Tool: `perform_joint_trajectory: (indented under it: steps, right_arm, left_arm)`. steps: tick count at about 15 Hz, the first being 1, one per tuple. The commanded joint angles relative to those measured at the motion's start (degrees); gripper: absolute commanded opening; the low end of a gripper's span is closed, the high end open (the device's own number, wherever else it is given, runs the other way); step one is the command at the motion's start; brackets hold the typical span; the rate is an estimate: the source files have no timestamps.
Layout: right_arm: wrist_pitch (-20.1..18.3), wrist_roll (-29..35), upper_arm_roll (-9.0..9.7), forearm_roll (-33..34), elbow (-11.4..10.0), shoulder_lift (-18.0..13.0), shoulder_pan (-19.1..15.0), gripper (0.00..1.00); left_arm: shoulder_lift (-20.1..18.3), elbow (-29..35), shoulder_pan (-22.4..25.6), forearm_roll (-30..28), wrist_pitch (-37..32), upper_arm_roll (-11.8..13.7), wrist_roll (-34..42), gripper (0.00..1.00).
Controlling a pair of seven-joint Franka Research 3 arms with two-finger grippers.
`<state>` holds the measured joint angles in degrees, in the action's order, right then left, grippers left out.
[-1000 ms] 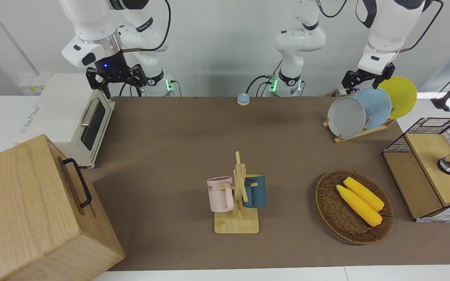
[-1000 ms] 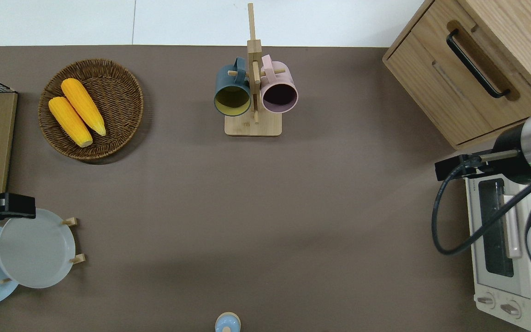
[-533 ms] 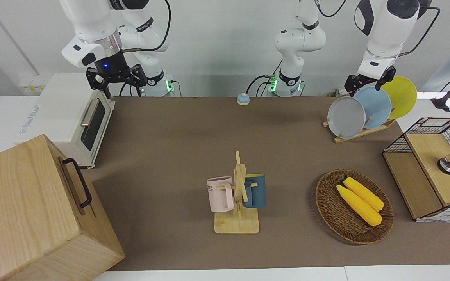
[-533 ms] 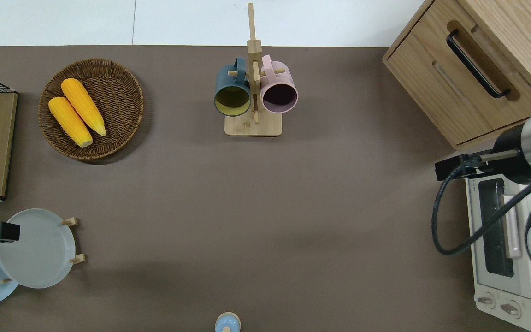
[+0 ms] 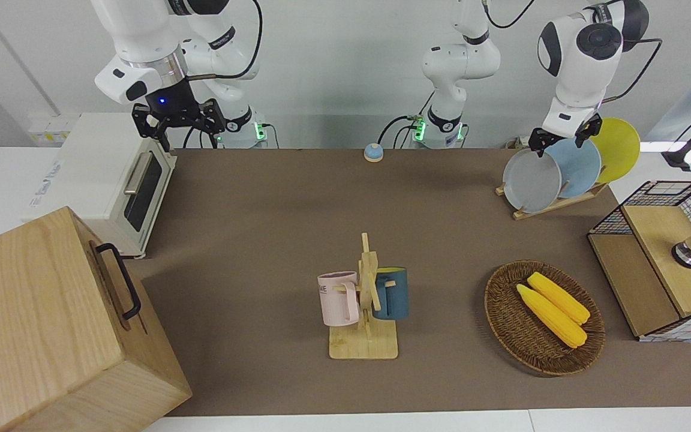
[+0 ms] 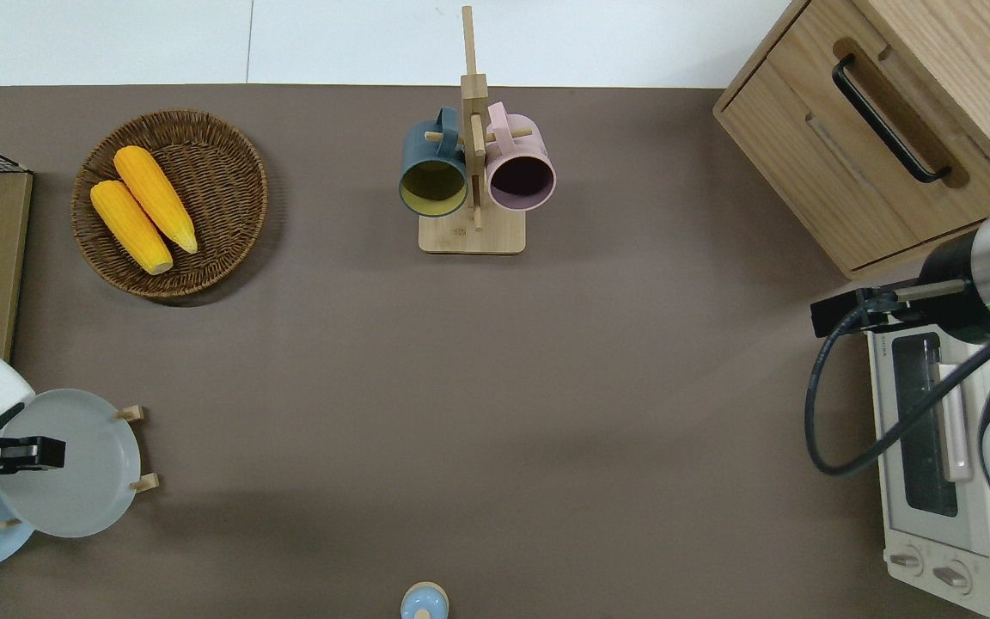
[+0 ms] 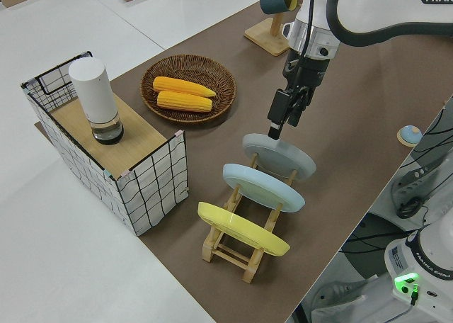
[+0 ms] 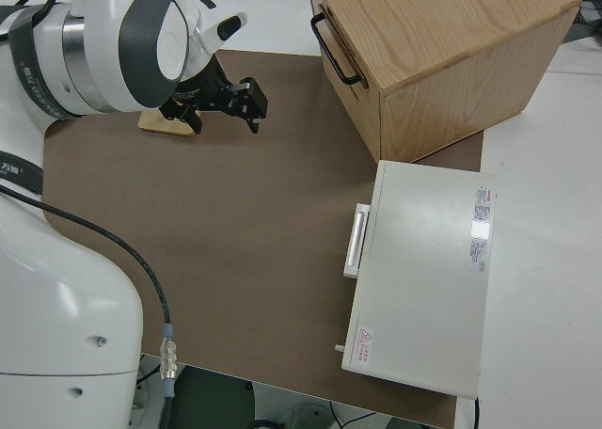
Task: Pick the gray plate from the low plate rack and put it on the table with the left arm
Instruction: 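Reach the left gripper down to the gray plate in the low rack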
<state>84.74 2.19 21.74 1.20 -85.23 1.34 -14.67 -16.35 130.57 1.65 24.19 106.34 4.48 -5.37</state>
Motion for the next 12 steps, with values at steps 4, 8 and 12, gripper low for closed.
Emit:
perform_joint_trajectory:
  steps: [4,8,12]
  right_arm:
    - [-1.0,0.8,1.38,0.2,0.6,-0.1,-1.5,0.983]
    - [-1.0,0.8,1.38,0.1,0.6,-0.1,-1.5,0.983]
    - [-1.0,0.8,1.38,0.1,0.6,-0.1,-1.5,0.983]
  left_arm:
    - [-2.3,3.3,-1.3,1.7,2.5,4.0,-1.7,0.76]
    - [-2.4,2.9,-1.5,1.4,2.5,4.0,-2.2,0.39]
    - [-2.6,2.2,-1.6,1.1,2.5,4.0,-2.2,0.14]
